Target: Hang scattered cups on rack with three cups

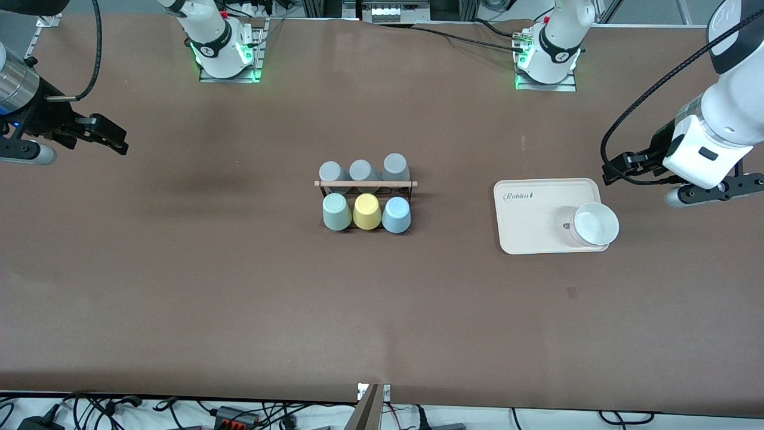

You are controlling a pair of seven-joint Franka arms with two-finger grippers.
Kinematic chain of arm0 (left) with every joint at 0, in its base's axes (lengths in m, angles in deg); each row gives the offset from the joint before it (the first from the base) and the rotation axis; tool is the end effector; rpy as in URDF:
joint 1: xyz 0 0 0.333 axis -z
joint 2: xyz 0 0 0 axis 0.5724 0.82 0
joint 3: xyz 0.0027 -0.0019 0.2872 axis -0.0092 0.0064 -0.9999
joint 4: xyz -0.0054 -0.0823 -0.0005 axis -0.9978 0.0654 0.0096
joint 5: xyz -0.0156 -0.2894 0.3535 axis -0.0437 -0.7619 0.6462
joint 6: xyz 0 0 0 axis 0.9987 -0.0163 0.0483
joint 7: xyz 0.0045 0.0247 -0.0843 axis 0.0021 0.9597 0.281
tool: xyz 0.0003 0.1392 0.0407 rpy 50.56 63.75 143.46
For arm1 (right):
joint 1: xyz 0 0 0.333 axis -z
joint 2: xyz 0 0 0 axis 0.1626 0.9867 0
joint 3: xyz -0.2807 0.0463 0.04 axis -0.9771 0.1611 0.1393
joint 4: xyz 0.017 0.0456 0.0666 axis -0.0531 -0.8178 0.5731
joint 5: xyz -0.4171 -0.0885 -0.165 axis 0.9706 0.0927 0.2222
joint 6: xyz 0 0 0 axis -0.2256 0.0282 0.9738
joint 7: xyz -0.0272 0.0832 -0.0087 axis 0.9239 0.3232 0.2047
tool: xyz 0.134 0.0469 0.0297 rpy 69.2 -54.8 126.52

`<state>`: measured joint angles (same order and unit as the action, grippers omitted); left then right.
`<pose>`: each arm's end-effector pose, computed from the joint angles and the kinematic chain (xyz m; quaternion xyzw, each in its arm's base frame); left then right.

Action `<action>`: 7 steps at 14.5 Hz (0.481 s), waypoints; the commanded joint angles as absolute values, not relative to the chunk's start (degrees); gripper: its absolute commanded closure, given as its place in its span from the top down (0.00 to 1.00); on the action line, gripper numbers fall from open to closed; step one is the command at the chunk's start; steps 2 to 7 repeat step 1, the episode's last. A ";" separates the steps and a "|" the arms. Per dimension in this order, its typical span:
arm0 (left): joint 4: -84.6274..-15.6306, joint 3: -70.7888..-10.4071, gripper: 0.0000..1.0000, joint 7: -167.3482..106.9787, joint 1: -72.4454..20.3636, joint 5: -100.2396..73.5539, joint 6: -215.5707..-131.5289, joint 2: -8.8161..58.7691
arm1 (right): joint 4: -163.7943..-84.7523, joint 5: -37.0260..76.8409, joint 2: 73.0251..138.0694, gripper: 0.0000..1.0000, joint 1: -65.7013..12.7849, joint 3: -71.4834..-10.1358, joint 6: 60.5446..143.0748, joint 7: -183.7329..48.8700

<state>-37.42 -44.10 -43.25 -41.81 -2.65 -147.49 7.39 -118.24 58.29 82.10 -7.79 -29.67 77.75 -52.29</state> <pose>0.6492 -0.0774 0.5019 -0.9943 -0.1016 0.0326 0.0049 0.6190 0.0410 0.5331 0.9985 -0.0518 -0.0117 0.0142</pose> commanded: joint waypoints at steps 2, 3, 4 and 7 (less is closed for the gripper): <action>-39.01 -43.63 1.00 -41.93 -42.56 -2.51 -147.97 5.77 | -116.75 56.58 82.61 1.00 -7.08 -29.65 76.10 -53.17; -39.01 -43.63 1.00 -41.93 -42.56 -2.51 -147.97 5.77 | -116.75 56.58 82.61 1.00 -7.08 -29.65 76.10 -53.17; -39.01 -43.63 1.00 -41.93 -42.56 -2.51 -147.97 5.77 | -116.75 56.58 82.61 1.00 -7.08 -29.65 76.10 -53.17; -39.01 -43.63 1.00 -41.93 -42.56 -2.51 -147.97 5.77 | -116.75 56.58 82.61 1.00 -7.08 -29.65 76.10 -53.17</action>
